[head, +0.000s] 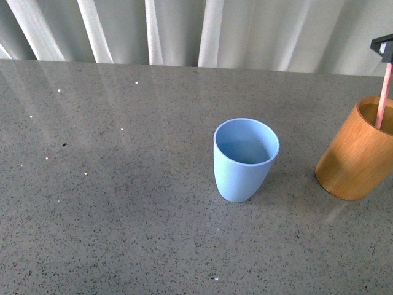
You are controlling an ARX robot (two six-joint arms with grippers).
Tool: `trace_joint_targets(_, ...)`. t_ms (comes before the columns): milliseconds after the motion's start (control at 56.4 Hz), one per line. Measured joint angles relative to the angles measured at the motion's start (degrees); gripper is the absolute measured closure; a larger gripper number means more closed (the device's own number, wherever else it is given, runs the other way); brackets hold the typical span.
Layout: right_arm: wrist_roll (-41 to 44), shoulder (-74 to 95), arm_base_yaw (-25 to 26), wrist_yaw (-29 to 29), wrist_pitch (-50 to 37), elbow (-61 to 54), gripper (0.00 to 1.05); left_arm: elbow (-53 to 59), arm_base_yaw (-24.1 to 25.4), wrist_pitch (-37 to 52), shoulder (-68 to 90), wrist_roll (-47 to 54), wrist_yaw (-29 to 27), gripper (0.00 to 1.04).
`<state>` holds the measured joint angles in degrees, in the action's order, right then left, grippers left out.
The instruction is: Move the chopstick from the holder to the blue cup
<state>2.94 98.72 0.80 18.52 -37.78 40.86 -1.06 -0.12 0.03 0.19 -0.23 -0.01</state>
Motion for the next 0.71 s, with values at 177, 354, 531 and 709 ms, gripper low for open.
trace_joint_targets(177, -0.81, -7.10, -0.55, -0.87, 2.40, 0.00, 1.03, 0.00, 0.00, 0.00, 0.00, 0.00, 0.00, 0.07)
trace_joint_targets(354, -2.23, -15.41, -2.80, -0.04, 4.68, 2.45, 1.03, 0.00, 0.00, 0.00, 0.00, 0.00, 0.00, 0.07)
trace_joint_targets(531, -1.27, -21.22, -8.22, -1.40, 7.13, 7.98, 1.03, 0.00, 0.00, 0.00, 0.00, 0.00, 0.00, 0.07)
trace_joint_targets(709, -1.25, -21.29, -16.48, -2.05, 7.80, 8.90, 1.03, 0.00, 0.00, 0.00, 0.00, 0.00, 0.00, 0.07)
